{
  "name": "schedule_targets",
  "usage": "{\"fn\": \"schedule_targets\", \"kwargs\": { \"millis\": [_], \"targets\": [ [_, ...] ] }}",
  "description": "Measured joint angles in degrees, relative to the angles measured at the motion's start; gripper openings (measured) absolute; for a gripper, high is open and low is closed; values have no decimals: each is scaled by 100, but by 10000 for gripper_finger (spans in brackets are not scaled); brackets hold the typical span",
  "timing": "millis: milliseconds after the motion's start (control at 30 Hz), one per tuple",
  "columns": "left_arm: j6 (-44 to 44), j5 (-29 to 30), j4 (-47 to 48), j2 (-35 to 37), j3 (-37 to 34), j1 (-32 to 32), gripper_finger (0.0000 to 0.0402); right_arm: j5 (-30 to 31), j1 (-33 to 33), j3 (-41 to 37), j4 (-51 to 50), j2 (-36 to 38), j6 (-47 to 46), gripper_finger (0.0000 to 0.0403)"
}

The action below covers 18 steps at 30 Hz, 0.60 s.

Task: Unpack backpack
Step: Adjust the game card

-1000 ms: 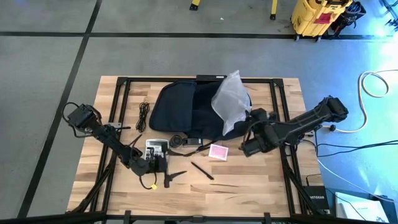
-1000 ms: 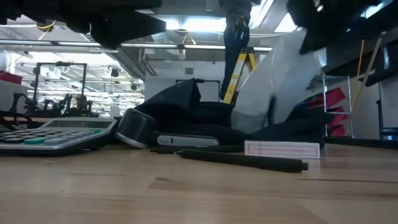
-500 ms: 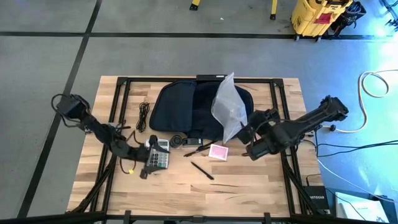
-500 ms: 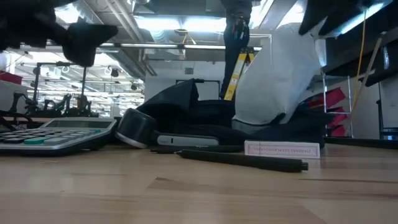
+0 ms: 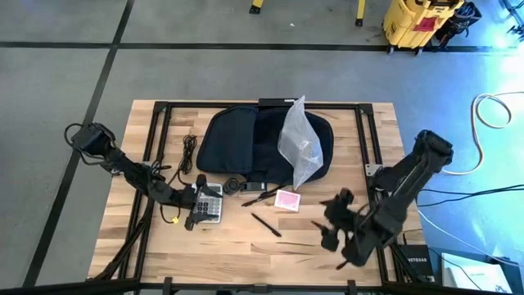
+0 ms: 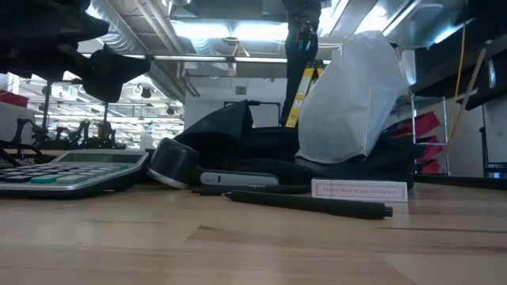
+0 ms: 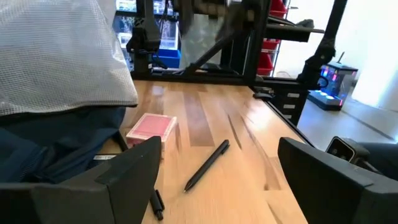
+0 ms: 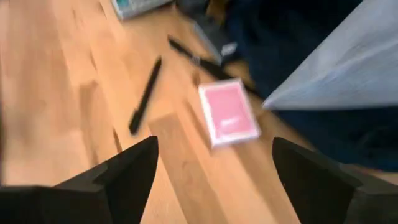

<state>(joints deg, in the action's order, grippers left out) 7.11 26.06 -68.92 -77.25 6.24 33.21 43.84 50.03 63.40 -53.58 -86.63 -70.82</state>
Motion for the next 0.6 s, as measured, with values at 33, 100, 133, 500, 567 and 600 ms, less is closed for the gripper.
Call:
{"fn": "schedule_targets", "kwargs": {
  "millis": [33,100,133,500,567,600],
  "targets": [
    [0,0,1,0,0,0,310,-23,-12,-261,396,-142,-9,293],
    [9,0,7,0,0,15,310,-67,-23,-800,1222,-341,12,289],
    [14,-2,10,0,0,25,310,-99,-20,-1076,1720,-380,12,286],
    [167,-15,-20,0,3,47,310,444,-363,-3441,5773,-584,1676,273],
    [185,-15,-21,0,4,44,310,444,-537,-3655,6111,-591,1885,273],
    [195,-15,-21,0,4,44,310,386,-592,-3774,6290,-593,2049,274]
  ]
}}
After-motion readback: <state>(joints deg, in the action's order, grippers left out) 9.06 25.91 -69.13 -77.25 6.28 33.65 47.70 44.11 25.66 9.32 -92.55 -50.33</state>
